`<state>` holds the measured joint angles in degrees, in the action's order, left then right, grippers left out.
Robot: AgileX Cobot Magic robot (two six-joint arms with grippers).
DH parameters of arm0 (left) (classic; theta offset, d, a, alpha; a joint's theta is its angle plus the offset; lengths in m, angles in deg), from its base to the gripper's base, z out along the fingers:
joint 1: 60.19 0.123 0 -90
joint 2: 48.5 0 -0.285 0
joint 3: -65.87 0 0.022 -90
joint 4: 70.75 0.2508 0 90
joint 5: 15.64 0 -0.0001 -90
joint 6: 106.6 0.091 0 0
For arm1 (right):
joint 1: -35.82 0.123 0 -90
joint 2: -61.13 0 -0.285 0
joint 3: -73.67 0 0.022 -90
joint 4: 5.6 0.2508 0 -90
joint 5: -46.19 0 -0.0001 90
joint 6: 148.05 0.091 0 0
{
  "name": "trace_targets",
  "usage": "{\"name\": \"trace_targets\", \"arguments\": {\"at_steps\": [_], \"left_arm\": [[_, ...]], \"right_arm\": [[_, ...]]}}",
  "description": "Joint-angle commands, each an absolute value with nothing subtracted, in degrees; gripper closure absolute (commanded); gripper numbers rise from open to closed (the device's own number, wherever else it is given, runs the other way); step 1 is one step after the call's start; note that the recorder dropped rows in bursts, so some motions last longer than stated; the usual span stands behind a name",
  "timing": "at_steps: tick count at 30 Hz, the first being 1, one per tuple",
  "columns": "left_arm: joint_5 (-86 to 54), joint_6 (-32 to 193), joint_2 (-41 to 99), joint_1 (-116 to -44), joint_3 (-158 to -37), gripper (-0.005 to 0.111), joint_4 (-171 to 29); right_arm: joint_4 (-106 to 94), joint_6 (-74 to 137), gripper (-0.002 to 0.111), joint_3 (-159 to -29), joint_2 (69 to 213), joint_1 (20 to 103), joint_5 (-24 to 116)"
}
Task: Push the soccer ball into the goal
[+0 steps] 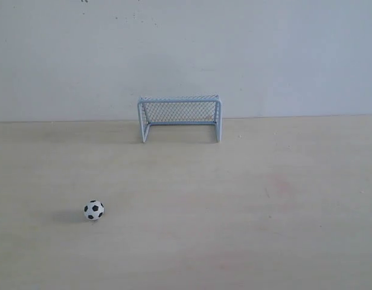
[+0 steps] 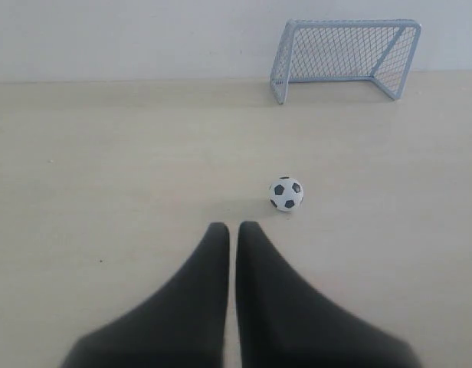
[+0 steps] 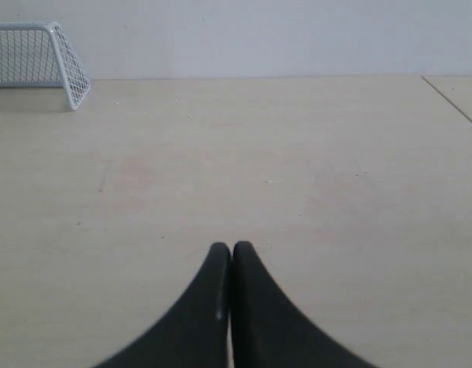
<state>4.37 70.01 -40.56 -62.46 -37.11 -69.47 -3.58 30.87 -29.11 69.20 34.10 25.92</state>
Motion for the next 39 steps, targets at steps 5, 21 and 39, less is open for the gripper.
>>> {"name": "trace_targets", "arguments": {"at_steps": [5, 21, 39], "left_arm": [[4.10, 70.18, -40.71, -62.38, -36.91, 0.102, -69.40], [2.21, 70.18, -40.71, -62.38, -36.91, 0.102, -69.52], [1.13, 63.27, -40.71, -62.38, -54.76, 0.102, -73.27]], "right_arm": [[-3.64, 30.75, 0.109, -29.11, 68.92, 34.27, 26.45], [-3.64, 30.75, 0.109, -29.11, 68.92, 34.27, 26.45], [-3.64, 30.75, 0.109, -29.11, 68.92, 34.27, 26.45]]}}
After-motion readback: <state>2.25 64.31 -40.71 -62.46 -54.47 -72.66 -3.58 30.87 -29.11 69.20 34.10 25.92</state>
